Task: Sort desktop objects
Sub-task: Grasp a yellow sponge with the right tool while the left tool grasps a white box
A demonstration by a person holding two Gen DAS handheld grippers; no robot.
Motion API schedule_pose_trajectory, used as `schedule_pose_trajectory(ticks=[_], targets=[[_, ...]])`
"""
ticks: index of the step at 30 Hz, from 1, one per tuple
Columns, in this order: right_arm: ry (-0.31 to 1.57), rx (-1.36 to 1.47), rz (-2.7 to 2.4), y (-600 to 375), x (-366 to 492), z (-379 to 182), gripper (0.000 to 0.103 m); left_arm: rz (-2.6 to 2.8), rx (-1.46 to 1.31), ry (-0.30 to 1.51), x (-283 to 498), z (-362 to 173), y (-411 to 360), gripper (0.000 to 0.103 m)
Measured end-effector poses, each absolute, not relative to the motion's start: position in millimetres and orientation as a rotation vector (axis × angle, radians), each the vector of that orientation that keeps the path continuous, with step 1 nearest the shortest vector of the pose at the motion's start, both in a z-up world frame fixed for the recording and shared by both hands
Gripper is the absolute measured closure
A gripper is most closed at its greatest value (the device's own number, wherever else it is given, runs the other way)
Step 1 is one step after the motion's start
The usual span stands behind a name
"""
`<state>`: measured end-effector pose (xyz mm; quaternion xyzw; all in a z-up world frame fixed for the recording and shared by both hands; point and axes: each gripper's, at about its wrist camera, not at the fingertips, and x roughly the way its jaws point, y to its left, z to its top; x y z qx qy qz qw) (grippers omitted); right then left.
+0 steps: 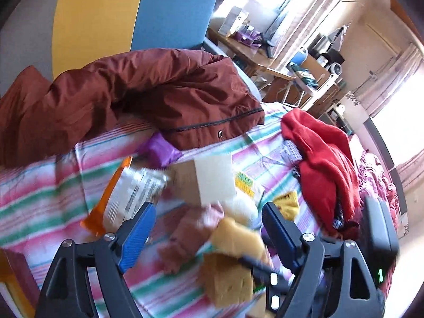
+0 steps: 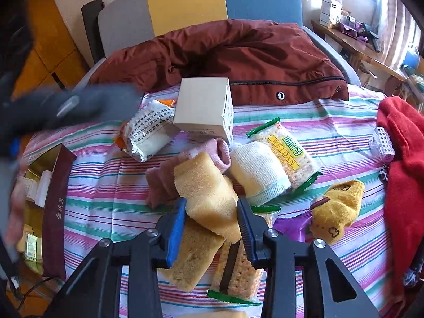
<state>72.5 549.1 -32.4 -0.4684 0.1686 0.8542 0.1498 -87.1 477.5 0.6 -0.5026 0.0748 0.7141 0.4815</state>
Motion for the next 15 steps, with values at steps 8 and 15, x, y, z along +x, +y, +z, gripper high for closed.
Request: schedule_pose_trajectory(ticks=[8,15], targets=[[0.456,-1.321,2.501,544,74,-25,0.064,1.781,-1.286,0.372,-92,-20,542,0.012],[0.445,-1.306,2.504,545,76,-21,0.064,1.838,-1.258,0.445,-89,-36,554,0.044]])
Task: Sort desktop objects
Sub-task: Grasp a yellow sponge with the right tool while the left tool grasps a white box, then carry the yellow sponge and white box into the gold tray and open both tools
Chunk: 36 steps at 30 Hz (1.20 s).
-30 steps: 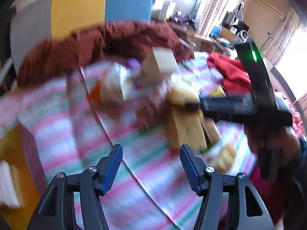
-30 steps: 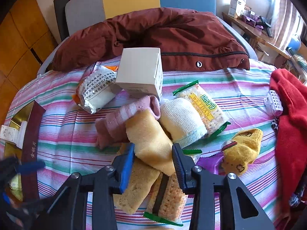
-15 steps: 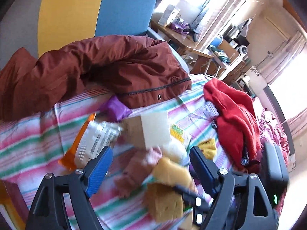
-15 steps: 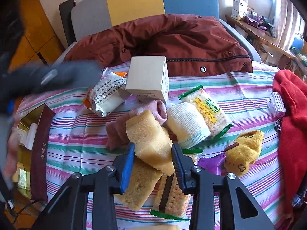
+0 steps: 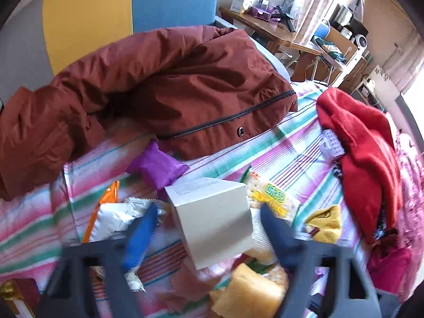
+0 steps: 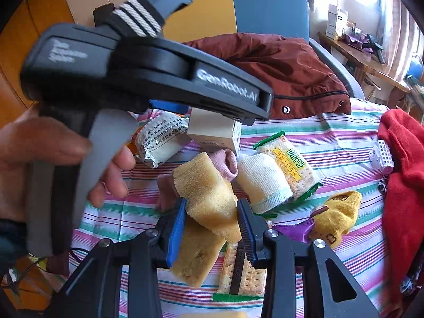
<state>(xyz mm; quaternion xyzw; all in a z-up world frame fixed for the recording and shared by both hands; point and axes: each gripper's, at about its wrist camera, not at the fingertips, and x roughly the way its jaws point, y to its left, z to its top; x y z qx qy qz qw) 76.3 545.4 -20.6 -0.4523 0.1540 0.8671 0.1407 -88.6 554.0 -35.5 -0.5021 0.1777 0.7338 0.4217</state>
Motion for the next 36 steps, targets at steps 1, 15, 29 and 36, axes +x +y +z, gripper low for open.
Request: schedule_pose_trajectory(ticks=[1,15,29,36], targets=[[0.443,-1.305,2.502,546,77,-20,0.064,1.844,-1.230,0.454,-86,-35,552,0.046],[0.418,-1.216,2.541,545,84,-13,0.064,1.924,-0.990,0.281,-66,25,464,0.049],[0.358,-1.172,2.765,491,80,10,0.064,2.143,-0.954,0.038,-52,60,269,0.049],[0.350,-1.212,2.870,436,65,29,0.064,2.303,-0.957,-0.088,-66,61,166,0.049]])
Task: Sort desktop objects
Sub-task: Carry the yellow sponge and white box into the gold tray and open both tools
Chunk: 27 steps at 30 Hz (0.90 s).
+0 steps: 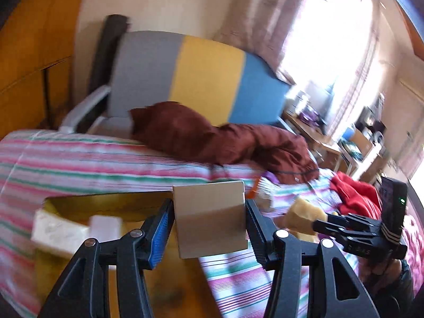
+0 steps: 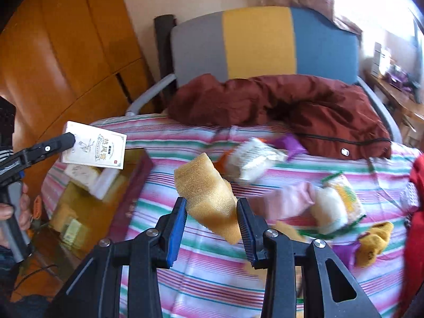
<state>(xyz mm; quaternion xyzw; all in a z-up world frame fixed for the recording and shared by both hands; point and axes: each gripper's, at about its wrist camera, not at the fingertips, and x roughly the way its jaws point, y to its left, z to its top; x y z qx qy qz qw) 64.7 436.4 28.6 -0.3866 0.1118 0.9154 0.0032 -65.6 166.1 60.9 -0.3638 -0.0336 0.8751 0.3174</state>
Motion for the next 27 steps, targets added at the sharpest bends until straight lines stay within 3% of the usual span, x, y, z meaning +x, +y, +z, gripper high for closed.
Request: schedule_pose_trajectory(ticks=[13,16,18,27], targets=[[0.297,-1.396,3.138,274,1,32,0.064,2.477,-1.040,-0.251,-49,29,16,0.049],[0.358,-1.460,3.160,244,-12,22,0.054,2.511,-1.102,-0.286,-48,12,-8,0.048],[0.362,-1.473,3.170,229,-15,18,0.035,2.543,-1.149,-0.332,-49,0,-25,0.043],[0.346,-1.573,3.126,211,-4,-1,0.028,2.618,-1.169,-0.443,-45,-15,-57,0.042]])
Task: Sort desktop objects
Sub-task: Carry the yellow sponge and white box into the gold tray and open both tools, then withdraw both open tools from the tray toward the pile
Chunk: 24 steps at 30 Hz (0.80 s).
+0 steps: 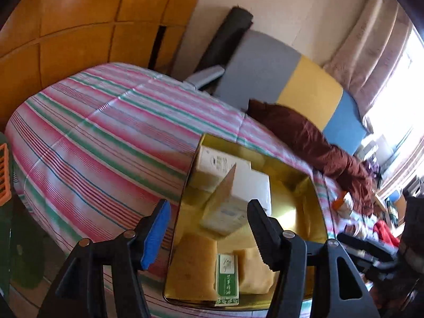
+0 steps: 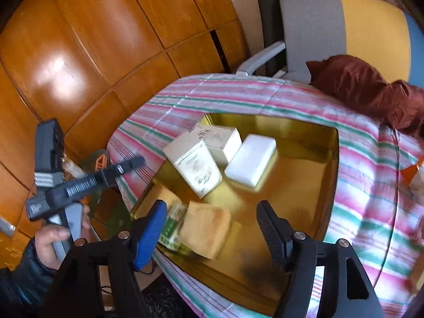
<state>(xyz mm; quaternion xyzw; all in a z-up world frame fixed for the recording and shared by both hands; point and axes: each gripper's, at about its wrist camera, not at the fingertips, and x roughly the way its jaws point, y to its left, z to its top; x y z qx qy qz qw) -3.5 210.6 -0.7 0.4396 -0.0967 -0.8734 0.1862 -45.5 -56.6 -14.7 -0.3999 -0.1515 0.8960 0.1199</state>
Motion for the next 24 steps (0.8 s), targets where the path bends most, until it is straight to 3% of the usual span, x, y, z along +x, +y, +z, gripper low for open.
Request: schedule_pose_trajectory(ticks=[16,24], targets=[[-0.051,1.374,-2.560,211,36,-27,0.009,2.541,-1.022,-0.250,-20,17,0,0.044],[0.132,1.313,-2.775,226,49,-21,0.008,2.436,-1.022,-0.209,-11,17,28,0.044]])
